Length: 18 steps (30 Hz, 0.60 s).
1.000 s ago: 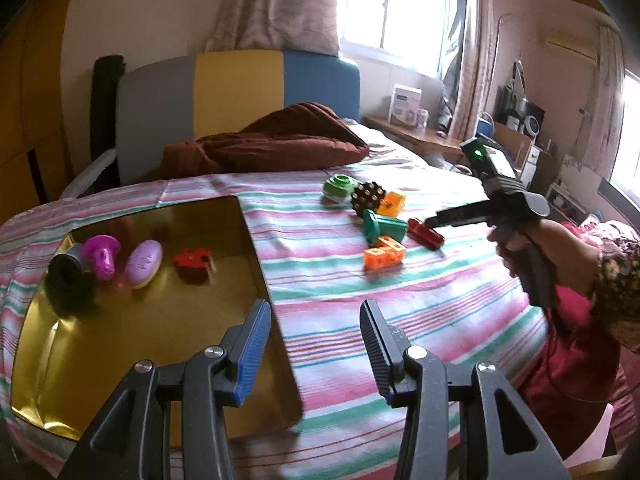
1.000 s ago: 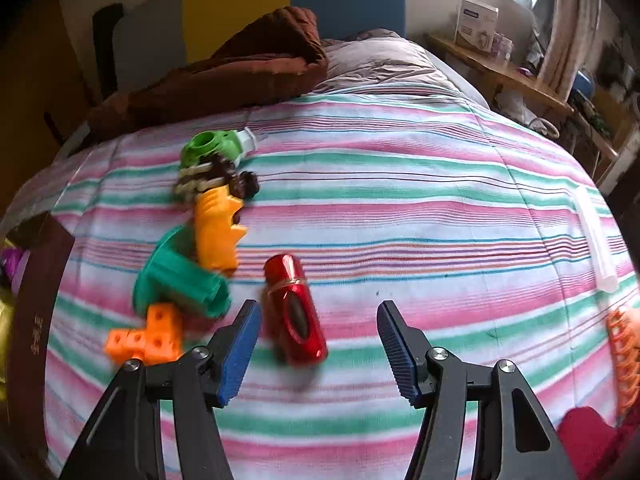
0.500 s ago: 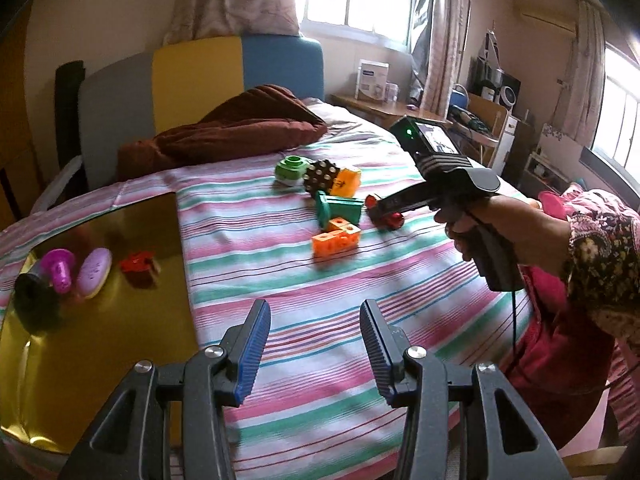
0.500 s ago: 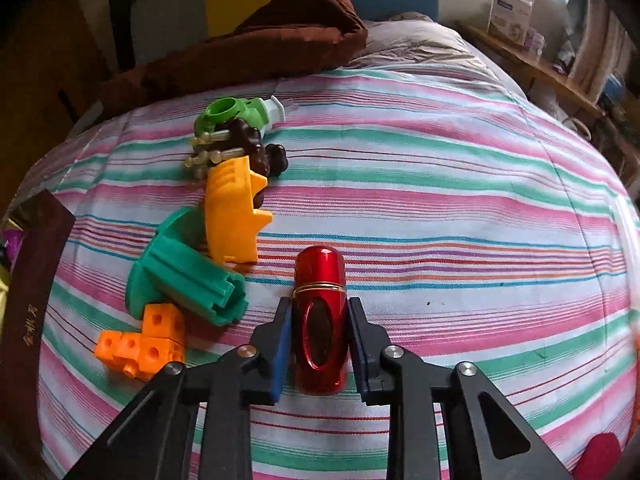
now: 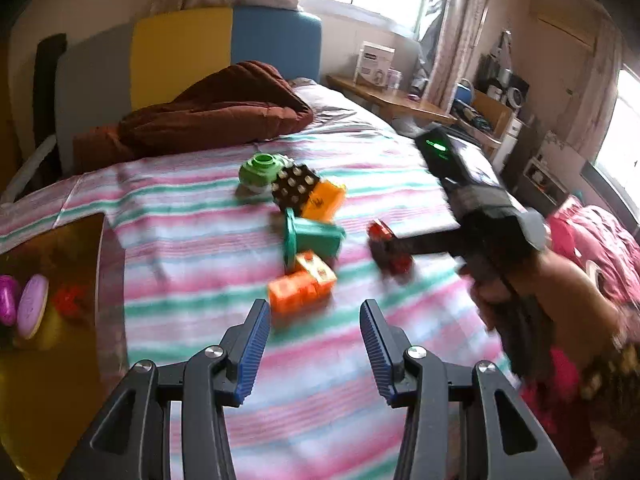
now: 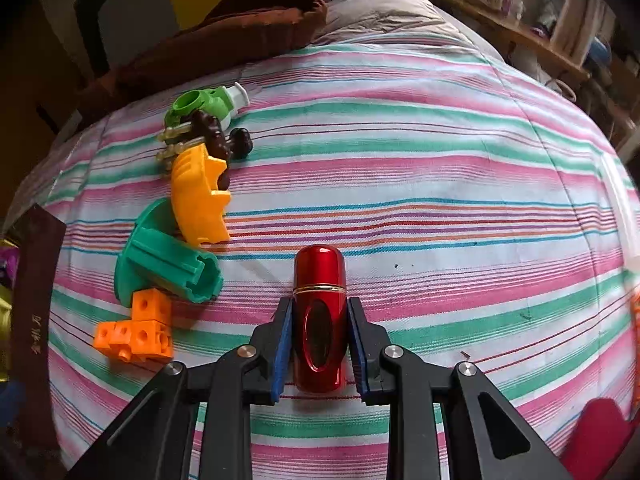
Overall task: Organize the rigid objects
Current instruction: 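Grasp the orange cube cluster with the left gripper while the right holds the red cylinder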
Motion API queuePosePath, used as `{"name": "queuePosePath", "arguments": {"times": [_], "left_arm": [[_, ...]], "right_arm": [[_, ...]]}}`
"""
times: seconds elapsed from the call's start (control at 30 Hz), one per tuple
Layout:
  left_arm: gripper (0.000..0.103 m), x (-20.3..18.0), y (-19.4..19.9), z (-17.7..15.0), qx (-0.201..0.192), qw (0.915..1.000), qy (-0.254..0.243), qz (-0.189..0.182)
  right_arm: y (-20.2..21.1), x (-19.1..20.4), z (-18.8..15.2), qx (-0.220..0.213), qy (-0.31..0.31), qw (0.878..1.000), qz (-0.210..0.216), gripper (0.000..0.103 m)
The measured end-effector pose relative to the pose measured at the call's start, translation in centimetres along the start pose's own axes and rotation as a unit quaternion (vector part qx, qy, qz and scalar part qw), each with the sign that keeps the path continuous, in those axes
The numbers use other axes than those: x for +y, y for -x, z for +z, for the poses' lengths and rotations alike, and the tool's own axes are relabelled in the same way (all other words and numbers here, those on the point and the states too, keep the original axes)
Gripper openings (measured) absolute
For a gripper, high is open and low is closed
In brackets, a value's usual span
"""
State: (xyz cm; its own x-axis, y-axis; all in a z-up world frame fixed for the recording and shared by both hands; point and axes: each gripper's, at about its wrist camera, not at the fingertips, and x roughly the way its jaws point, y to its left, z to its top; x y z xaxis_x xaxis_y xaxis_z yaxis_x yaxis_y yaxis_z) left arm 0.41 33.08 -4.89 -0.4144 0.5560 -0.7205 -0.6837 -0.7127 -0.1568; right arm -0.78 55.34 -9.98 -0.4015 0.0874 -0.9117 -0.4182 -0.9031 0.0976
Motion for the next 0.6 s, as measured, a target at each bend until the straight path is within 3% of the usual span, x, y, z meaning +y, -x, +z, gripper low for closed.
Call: {"name": "queuePosePath", "arguments": {"times": [0.07,0.17,0.3,0.37,0.5,0.6], "left_arm": [[0.047,-0.1,-1.8,1.2,0.006,0.9998,-0.003,0.021],[0.047,-0.5,-4.6,2.3,0.024,0.9994,-0.015,0.018],[0.047,-0.3,-9.4,2.4,0.083,0.9958,-0.026,0.028],[0.047,0.0,-9.6,1.9,0.083,0.9964,-0.006,-0.016],[0.047,-1.2,-8.2,0.2,0.087,0.9946,-0.012,-0.055],[0.047,-2.1,-7.4,-0.7,0.075,0.9954,-0.035,-0.047]], "right_arm": [[-0.1,-0.2,0.1,0.002,-0.003,1.000,0.003,0.026],[-0.1,-0.2,0.1,0.005,0.000,1.000,0.003,0.026],[-0.1,-0.5,0.3,0.007,-0.001,1.000,0.008,0.026],[-0.2,-0.8,0.4,0.008,-0.007,1.000,0.012,0.026],[-0.1,-0.9,0.5,0.012,-0.014,1.000,0.017,0.026],[-0.1,-1.2,0.7,0.012,-0.015,1.000,0.017,0.027]]}}
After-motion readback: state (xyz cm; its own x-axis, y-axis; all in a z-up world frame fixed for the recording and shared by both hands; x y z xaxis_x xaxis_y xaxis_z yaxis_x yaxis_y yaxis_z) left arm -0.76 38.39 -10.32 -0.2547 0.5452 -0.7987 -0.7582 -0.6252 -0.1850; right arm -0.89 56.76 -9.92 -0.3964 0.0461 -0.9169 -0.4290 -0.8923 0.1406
